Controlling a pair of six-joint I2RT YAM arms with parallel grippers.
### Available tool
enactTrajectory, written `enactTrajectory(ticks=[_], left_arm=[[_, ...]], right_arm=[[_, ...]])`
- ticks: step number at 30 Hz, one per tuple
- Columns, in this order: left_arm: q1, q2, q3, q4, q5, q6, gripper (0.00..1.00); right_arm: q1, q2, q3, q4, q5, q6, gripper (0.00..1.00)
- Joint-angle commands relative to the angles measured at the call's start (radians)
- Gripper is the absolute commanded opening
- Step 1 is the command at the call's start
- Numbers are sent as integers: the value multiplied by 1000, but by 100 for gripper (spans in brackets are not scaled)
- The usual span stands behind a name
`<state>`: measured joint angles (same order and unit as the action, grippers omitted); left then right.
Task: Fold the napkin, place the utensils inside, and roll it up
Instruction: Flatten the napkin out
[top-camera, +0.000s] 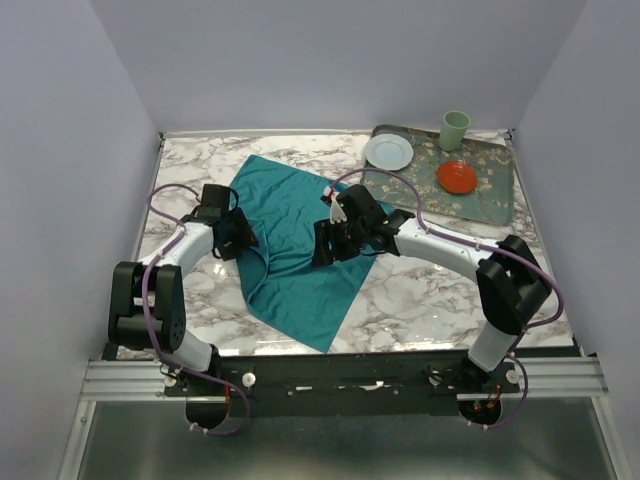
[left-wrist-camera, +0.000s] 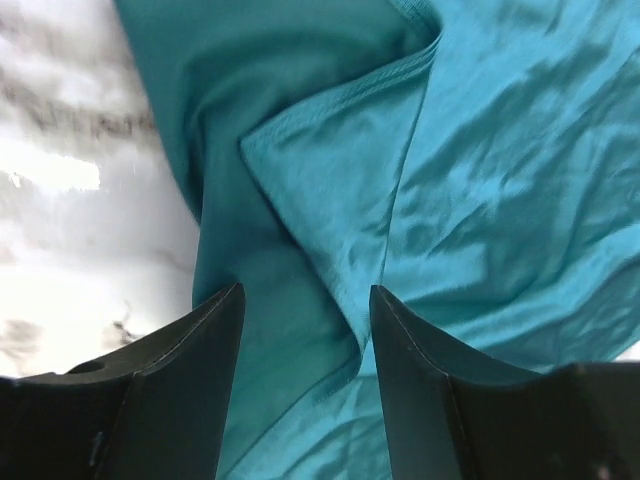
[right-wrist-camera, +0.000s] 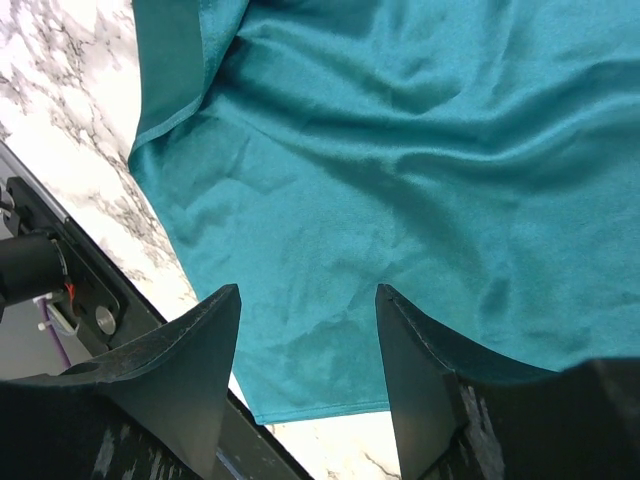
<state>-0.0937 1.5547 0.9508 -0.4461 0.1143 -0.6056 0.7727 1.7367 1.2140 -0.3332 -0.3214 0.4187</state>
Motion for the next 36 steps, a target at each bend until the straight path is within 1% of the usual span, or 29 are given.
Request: enactTrajectory(ticks=[1, 4, 12, 15, 18, 21, 22, 23, 25, 26, 28, 29, 30, 31, 32, 34, 35, 36], left_arm=[[0, -68, -104, 136, 44, -175, 56], [-1, -62, -138, 201, 57, -210, 45], [-1, -21, -152, 253, 53, -240, 44], [-1, -1, -142, 265, 47, -237, 41], [2, 16, -133, 256, 48, -240, 35], [5, -14, -133, 238, 4, -234, 10], [8, -28, -133, 222, -19, -233, 0], [8, -68, -127, 178, -89, -233, 0], [9, -120, -121, 124, -180, -230, 0], [9, -183, -124, 68, -290, -232, 0], [14, -246, -127, 6, -393, -232, 0], [17, -310, -136, -53, -475, -235, 0], [35, -341, -144, -80, -516, -238, 0], [49, -370, -155, -106, -545, -243, 0], [70, -436, -168, -152, -570, -267, 0], [170, -511, -242, -169, -587, -292, 0], [216, -604, -272, -180, -578, -304, 2], [259, -654, -324, -178, -568, -300, 4]], right_arm=[[-4, -28, -16, 3, 28, -1, 65], [-3, -31, -24, 2, 33, -6, 65], [-4, -51, -44, 3, 48, -11, 65], [-3, -52, -42, 3, 45, -12, 65], [-3, -58, -42, 0, 51, -15, 65], [-4, -65, -42, -3, 54, -20, 65], [-6, -63, -41, -1, 56, -21, 65], [-7, -63, -39, -1, 56, -21, 65], [-6, -57, -34, -3, 51, -24, 65], [-7, -54, -28, -3, 44, -26, 65], [-7, -42, -22, -1, 32, -32, 65], [-6, -39, -18, -1, 24, -31, 65], [-7, -36, -15, -1, 24, -37, 65], [-7, -28, -13, -3, 25, -35, 65], [-7, -25, -11, -3, 24, -35, 65], [-10, -17, -5, -10, 28, -38, 65], [-22, -16, -4, -20, 39, -34, 65], [-33, -19, -11, -21, 39, -9, 65]])
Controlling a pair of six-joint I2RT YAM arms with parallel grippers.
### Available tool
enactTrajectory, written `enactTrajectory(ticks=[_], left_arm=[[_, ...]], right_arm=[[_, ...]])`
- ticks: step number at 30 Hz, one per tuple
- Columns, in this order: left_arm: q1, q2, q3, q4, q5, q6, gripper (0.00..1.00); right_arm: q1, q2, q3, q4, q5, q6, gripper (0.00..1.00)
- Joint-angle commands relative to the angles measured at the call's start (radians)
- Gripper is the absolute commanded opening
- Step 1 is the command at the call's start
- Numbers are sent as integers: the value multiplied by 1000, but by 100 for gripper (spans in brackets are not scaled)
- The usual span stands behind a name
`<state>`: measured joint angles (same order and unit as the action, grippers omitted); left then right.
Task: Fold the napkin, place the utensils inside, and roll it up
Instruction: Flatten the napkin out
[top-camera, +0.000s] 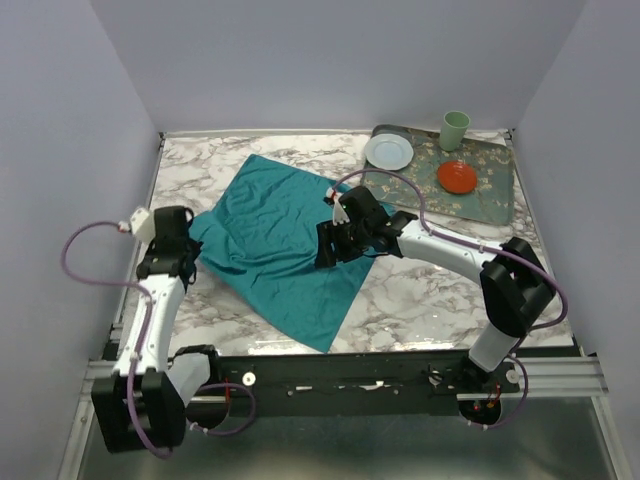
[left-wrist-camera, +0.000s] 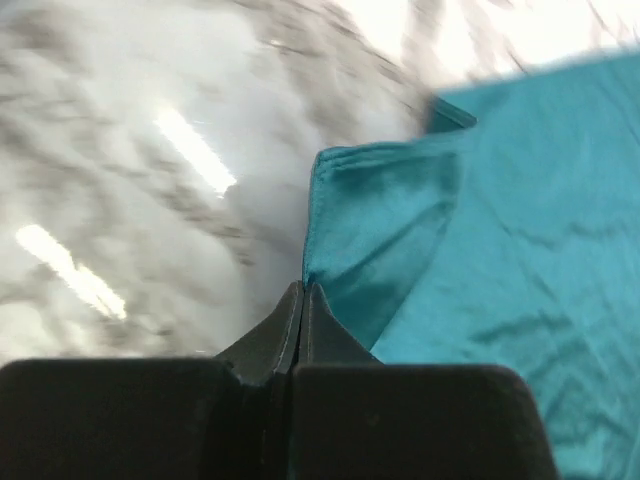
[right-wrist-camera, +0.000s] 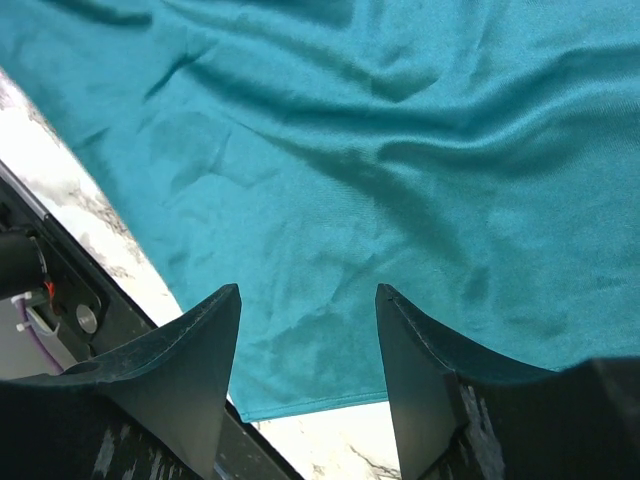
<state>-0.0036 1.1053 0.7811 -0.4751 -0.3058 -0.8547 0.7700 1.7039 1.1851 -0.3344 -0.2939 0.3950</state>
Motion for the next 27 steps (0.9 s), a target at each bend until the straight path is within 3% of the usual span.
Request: enactTrajectory(ticks=[1, 3, 4, 5, 6, 9, 12, 13, 14, 17, 21, 27], left_arm=[[242, -253, -170, -148, -162, -40, 15], [305, -373, -183, -154, -183, 11, 38], [344, -404, -183, -154, -191, 20, 65], [355, -430, -178, -154, -191, 29, 86], [356, -420, -155, -152, -184, 48, 99], [356, -354, -106, -132, -54, 74, 99], [343, -238, -111, 27, 228, 178, 86], [327, -185, -99, 52, 294, 222, 75], [303, -59, -80, 75, 365, 245, 72], [197, 182, 38, 69, 450, 322, 63], [159, 362, 159, 89, 463, 322, 55], [168, 548, 305, -42, 349, 414, 52]], right_arm=[[-43, 11, 13, -18, 4, 25, 65], [-67, 8, 8, -23, 6, 25, 65], [-69, 11, 8, -28, 4, 9, 65], [-69, 19, 17, -43, -13, -5, 65], [-69, 36, 27, -64, -16, -21, 65], [-66, 42, 13, -66, -53, -39, 65], [-60, 33, -7, -77, 48, -35, 66], [-61, 33, -10, -80, 71, -35, 66], [-70, 34, -4, -86, 119, -31, 66], [-81, 39, 4, -107, 168, -15, 65], [-28, 20, -2, -98, 174, -25, 54], [127, 100, 47, -134, 251, -1, 53]])
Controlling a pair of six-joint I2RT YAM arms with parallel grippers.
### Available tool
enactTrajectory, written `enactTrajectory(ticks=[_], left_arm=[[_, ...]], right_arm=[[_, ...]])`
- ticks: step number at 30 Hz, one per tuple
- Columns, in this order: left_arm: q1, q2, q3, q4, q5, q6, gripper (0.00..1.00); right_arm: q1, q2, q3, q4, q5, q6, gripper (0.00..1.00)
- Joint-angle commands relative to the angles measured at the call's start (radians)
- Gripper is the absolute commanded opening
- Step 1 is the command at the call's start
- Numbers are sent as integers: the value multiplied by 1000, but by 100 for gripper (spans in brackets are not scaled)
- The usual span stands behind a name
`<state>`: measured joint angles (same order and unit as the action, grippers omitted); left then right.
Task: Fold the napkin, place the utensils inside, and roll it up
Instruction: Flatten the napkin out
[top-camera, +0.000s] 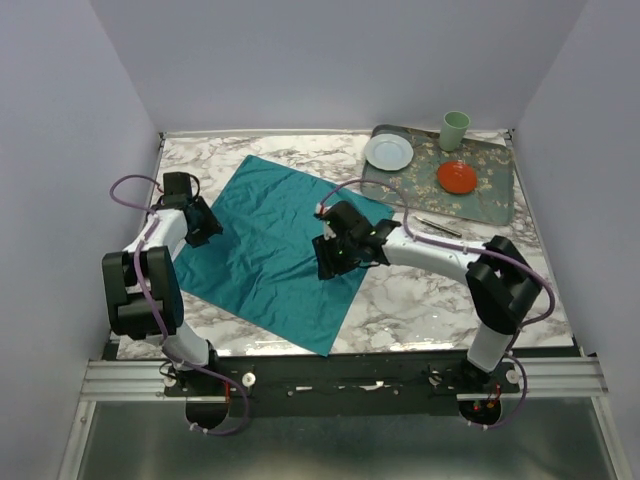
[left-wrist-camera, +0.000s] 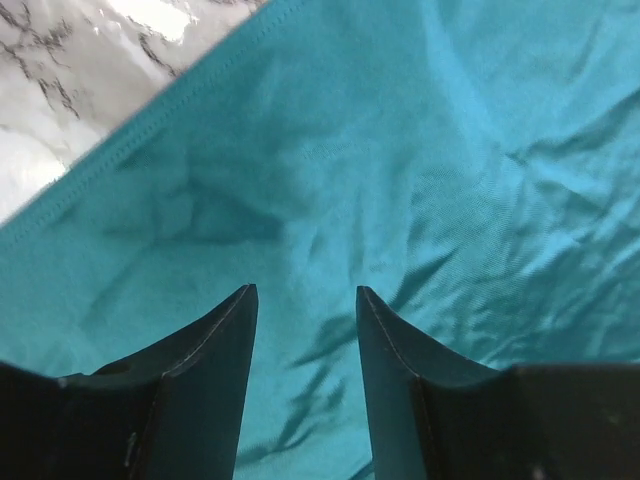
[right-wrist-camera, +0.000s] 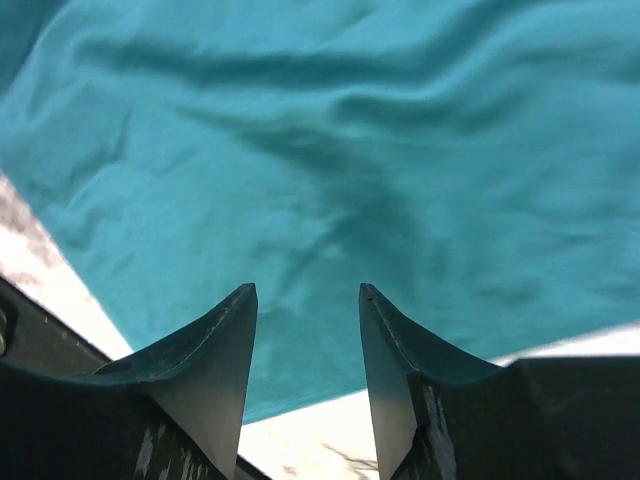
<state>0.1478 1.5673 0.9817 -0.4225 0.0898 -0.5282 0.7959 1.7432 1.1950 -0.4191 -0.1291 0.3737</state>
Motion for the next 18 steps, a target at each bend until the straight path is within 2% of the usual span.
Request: enactTrajectory(ticks=[1, 4, 7, 11, 18], left_arm=[[19, 98, 104, -105, -59, 94, 52], [59, 126, 72, -96, -53, 76, 52], [127, 152, 34, -84, 59, 63, 50], [157, 151, 3, -96, 4, 92, 52], [289, 136, -69, -108, -53, 65, 51]], right_arm=[[120, 67, 46, -52, 103, 24, 53], [170, 104, 72, -64, 114, 13, 52], [196, 142, 107, -78, 123, 11, 52], [209, 160, 124, -72, 123, 4, 52], [209, 187, 120, -23, 65, -9, 52]])
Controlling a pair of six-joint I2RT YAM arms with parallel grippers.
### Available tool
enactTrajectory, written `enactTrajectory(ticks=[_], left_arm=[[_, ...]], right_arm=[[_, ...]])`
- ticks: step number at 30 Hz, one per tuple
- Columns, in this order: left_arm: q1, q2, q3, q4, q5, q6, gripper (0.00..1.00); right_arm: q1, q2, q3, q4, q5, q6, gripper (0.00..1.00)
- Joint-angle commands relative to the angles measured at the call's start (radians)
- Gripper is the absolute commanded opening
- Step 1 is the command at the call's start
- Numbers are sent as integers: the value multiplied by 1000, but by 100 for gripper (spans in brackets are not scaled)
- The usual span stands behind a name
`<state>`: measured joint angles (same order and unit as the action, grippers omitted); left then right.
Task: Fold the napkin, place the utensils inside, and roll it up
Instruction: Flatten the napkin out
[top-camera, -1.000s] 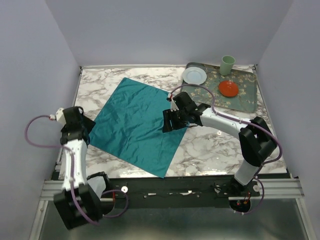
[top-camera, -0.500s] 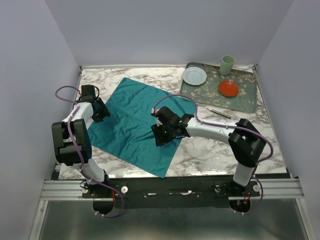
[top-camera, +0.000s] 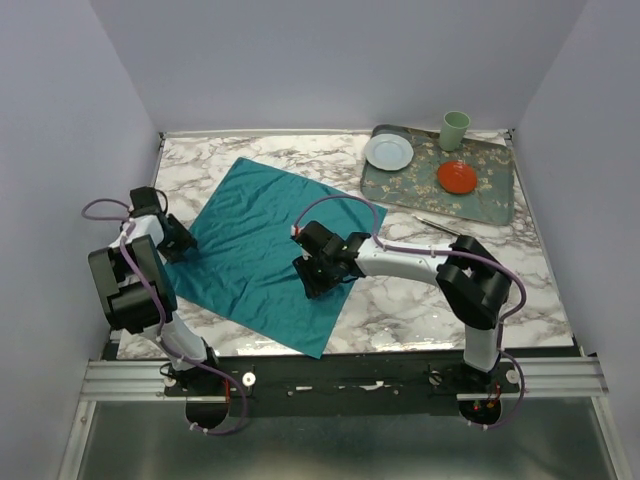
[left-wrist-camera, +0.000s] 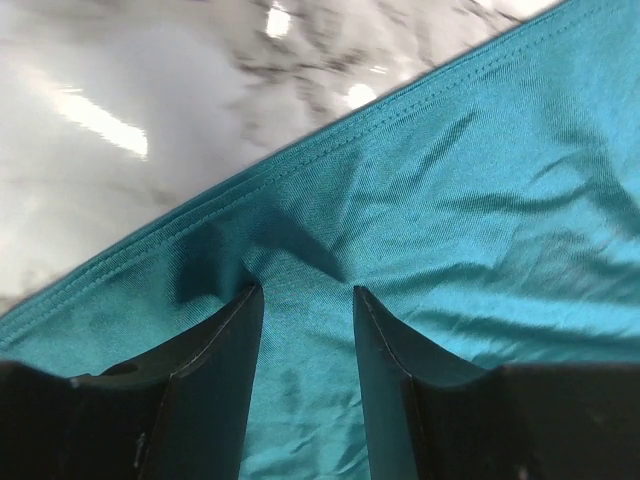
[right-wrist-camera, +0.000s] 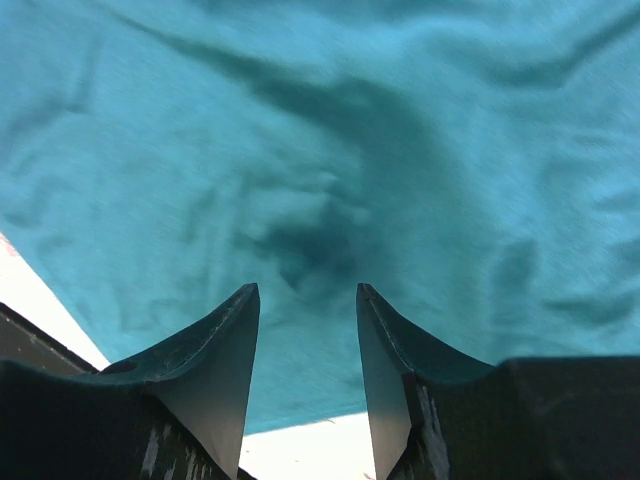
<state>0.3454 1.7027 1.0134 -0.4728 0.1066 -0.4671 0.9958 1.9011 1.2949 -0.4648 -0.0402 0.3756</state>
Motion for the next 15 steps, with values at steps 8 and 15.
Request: enactTrajectory(ticks=[8, 15], left_arm=[[84, -84, -134, -43, -21, 16, 60], [-159, -290, -119, -43, -64, -27, 70]], right_arm=[[7, 3, 1, 26, 6, -15, 52], [-184, -89, -91, 31, -11, -20, 52]])
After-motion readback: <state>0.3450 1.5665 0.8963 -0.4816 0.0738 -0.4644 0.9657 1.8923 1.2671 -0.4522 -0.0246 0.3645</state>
